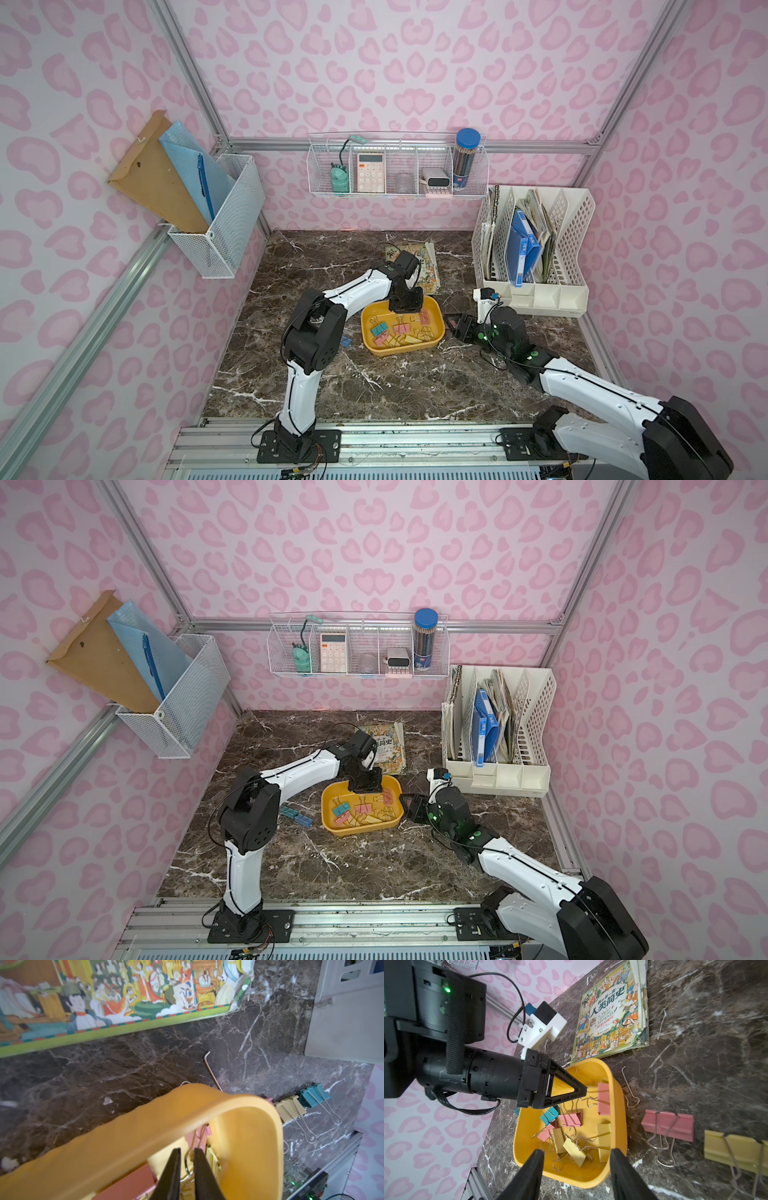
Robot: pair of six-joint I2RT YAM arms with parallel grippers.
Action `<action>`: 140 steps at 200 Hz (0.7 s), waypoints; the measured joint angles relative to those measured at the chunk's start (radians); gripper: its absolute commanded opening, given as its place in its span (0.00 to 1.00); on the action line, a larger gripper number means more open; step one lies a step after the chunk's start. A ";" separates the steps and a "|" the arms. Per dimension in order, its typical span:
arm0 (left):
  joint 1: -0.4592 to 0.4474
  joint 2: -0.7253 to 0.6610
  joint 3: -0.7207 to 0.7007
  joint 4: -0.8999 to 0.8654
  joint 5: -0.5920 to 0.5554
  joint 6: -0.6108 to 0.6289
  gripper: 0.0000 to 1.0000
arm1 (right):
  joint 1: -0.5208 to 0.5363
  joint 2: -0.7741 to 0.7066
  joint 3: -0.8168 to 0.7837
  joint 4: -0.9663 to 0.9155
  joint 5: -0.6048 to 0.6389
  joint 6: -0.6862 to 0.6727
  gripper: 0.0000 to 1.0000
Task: Take out the binder clips from the storage box
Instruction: Pick up the binder clip from the storage box, then place the binder clip at the center of the board.
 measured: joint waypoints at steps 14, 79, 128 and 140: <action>0.010 -0.005 -0.024 0.032 0.041 -0.029 0.00 | 0.000 0.000 0.000 0.000 0.000 0.000 0.55; 0.021 -0.146 -0.101 0.097 0.080 -0.110 0.00 | -0.001 -0.023 0.001 0.000 0.000 -0.008 0.55; 0.051 -0.356 -0.253 0.224 0.093 -0.186 0.00 | -0.002 -0.043 -0.002 0.023 0.000 -0.014 0.55; 0.070 -0.422 -0.303 0.260 0.079 -0.212 0.00 | -0.002 -0.034 0.006 0.026 -0.003 -0.014 0.55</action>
